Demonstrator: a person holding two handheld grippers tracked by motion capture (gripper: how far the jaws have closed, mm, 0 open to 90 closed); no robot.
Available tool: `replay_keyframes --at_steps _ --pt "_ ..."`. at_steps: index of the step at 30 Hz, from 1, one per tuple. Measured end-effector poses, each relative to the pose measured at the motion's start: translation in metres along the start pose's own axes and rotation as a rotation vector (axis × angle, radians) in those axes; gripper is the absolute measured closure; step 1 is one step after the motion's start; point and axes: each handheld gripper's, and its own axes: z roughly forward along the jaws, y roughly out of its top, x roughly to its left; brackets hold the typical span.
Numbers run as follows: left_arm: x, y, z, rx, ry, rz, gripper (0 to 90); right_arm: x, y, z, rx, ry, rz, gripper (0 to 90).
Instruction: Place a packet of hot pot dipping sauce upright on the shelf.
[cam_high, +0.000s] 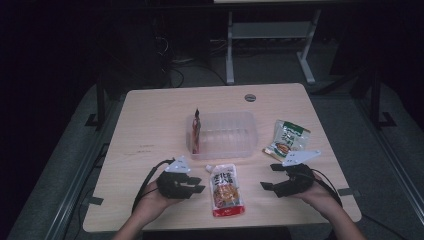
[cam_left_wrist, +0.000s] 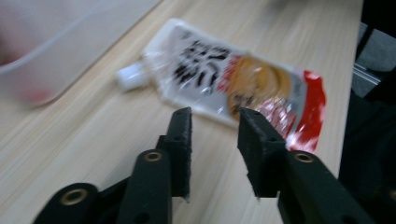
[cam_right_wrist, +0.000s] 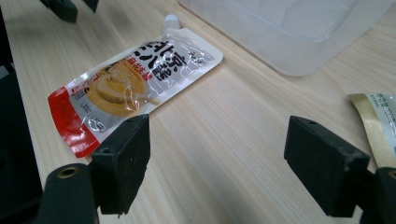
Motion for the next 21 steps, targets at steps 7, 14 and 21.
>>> replay_keyframes --at_steps 7,14,21 --pt "-0.017 0.026 0.03 0.007 -0.048 0.047 84.9 0.005 0.003 0.002 -0.012 0.008 -0.01 20.6" --pt "-0.03 0.041 0.063 0.041 -0.092 0.071 89.7 0.006 0.003 0.004 -0.008 0.016 -0.011 20.5" --pt "-0.041 0.042 0.094 0.119 -0.103 0.137 89.7 0.004 0.003 0.006 -0.007 0.02 -0.017 20.5"
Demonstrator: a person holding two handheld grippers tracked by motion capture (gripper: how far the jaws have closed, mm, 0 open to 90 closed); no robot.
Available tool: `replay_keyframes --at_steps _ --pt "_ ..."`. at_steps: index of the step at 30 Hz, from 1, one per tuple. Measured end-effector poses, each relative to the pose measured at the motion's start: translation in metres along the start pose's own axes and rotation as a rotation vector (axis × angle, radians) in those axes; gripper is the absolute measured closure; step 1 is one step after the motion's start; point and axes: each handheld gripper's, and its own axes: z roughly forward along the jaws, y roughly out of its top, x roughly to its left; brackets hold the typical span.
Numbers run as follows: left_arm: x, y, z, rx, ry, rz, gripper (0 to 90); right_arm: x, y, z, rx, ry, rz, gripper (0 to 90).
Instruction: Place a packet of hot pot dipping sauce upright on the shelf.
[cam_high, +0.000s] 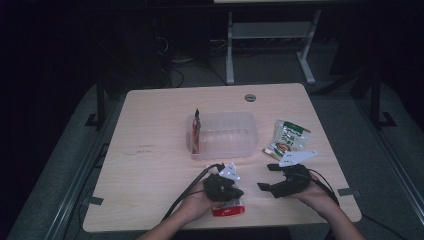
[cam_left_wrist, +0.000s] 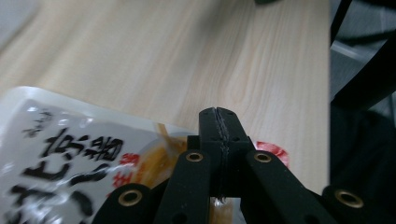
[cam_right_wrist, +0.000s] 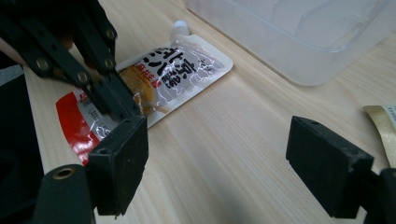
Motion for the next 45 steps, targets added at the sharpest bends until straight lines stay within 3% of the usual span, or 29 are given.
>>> replay_keyframes --at_steps 9,27,38,45 --pt "-0.002 -0.009 -0.007 0.026 0.022 -0.01 89.9 -0.001 -0.002 -0.002 -0.003 -0.011 0.009 20.5" --pt "0.006 -0.039 -0.037 0.063 0.005 -0.067 89.9 -0.003 -0.002 0.003 0.012 -0.013 0.007 20.5" --pt "0.019 -0.058 -0.059 0.067 0.044 -0.114 89.9 -0.004 -0.003 0.004 0.019 -0.014 0.01 20.5" --pt "0.015 -0.051 -0.061 0.063 0.058 -0.066 89.8 -0.004 -0.003 0.005 0.021 -0.013 0.005 20.5"
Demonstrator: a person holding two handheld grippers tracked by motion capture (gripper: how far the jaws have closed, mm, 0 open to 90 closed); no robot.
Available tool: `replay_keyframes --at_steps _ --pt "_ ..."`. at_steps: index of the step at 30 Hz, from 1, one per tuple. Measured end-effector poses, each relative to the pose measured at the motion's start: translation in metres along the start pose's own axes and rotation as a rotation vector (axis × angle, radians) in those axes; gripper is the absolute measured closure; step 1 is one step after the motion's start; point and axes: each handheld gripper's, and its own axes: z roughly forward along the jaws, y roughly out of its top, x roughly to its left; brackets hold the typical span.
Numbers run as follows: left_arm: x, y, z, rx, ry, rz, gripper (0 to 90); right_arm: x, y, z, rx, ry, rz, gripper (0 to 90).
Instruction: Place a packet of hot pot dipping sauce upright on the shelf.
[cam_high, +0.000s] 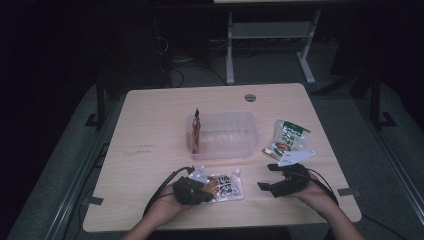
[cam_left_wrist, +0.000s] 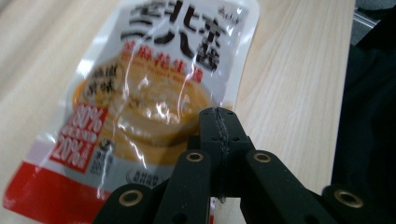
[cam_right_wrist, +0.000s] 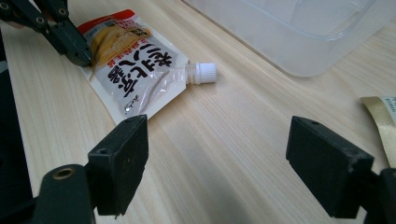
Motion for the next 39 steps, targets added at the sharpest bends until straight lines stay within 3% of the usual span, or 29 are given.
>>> replay_keyframes --at_steps 2,10,17,19,22,23,27,29,35,39 --pt "0.004 0.004 -0.004 -0.011 0.018 0.014 89.8 0.0 0.0 0.0 0.0 0.0 -0.002 20.5" --pt "0.024 0.009 -0.005 -0.028 0.089 0.005 89.8 0.002 0.001 0.004 0.01 0.014 -0.007 20.5" --pt "0.03 0.01 0.002 0.0 0.078 0.034 89.9 0.003 0.001 0.005 0.017 0.012 -0.006 20.4" --pt "0.028 0.01 0.005 -0.011 0.079 0.017 90.0 0.004 0.0 0.005 0.018 0.015 -0.004 20.4" --pt "0.029 0.011 0.007 0.018 0.082 0.033 90.0 0.005 0.0 0.007 0.023 0.023 -0.008 20.1" --pt "0.028 0.011 0.009 0.015 0.08 0.016 90.0 0.007 0.001 0.01 0.033 0.033 -0.004 20.0" --pt "0.028 0.013 0.012 0.038 0.091 0.028 90.0 0.01 0.002 0.014 0.041 0.046 -0.019 19.6" --pt "0.028 0.013 0.012 0.028 0.082 -0.003 90.0 0.012 0.003 0.017 0.045 0.057 -0.02 19.2" --pt "0.028 0.012 0.012 0.027 0.09 0.015 90.0 0.021 0.007 0.031 0.071 0.11 -0.019 19.0" --pt "0.027 0.012 0.013 0.017 0.091 0.005 90.0 0.026 0.012 0.037 0.077 0.144 -0.003 19.4"
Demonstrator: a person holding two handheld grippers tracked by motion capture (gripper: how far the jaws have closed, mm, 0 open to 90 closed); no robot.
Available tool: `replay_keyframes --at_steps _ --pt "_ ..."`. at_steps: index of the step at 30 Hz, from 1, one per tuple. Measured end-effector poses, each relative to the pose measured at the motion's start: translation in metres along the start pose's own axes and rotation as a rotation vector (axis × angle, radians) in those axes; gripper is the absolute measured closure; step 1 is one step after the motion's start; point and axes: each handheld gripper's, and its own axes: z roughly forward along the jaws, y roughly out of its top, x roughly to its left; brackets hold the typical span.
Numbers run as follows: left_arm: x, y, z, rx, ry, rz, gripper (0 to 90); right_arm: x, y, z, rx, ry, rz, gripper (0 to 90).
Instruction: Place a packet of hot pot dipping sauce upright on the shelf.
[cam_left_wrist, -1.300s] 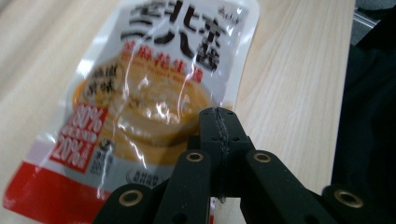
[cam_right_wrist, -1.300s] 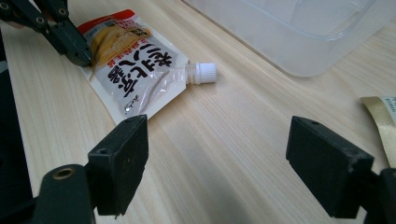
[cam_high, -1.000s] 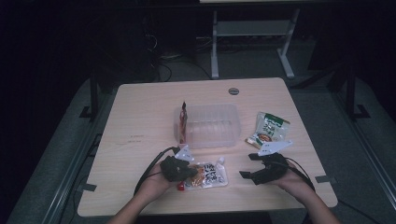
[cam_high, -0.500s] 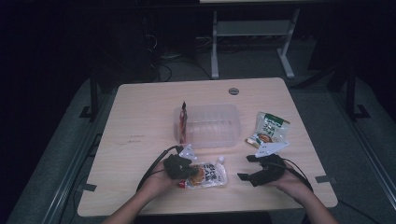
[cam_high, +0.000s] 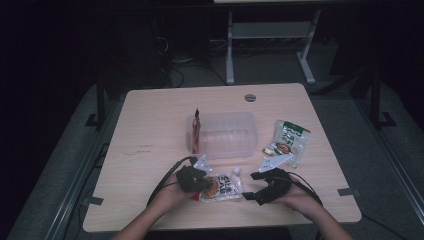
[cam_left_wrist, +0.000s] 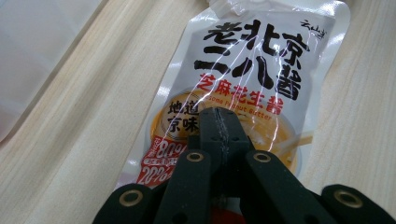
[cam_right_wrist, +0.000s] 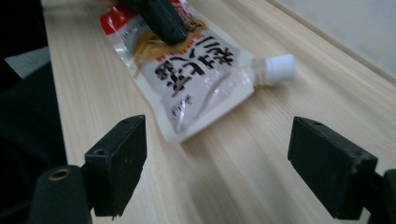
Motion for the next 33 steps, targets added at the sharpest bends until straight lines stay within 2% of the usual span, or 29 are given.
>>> replay_keyframes --at_steps 10,19,25,28,33 --pt "0.0 0.0 0.0 0.004 -0.004 -0.005 90.0 0.009 0.008 0.019 0.036 0.026 0.015 21.2" --pt "0.001 -0.001 -0.001 0.004 0.0 0.002 90.0 0.009 0.007 0.023 0.05 0.032 0.018 22.5" --pt "0.002 -0.001 -0.001 0.007 -0.006 0.001 90.0 0.01 0.008 0.028 0.061 0.055 0.057 24.1" --pt "0.002 -0.001 -0.001 -0.002 -0.009 -0.013 90.0 0.008 0.008 0.029 0.066 0.06 0.076 27.4" --pt "0.002 -0.002 -0.001 -0.008 -0.011 -0.018 90.0 0.008 0.014 0.036 0.074 0.047 0.083 31.6"
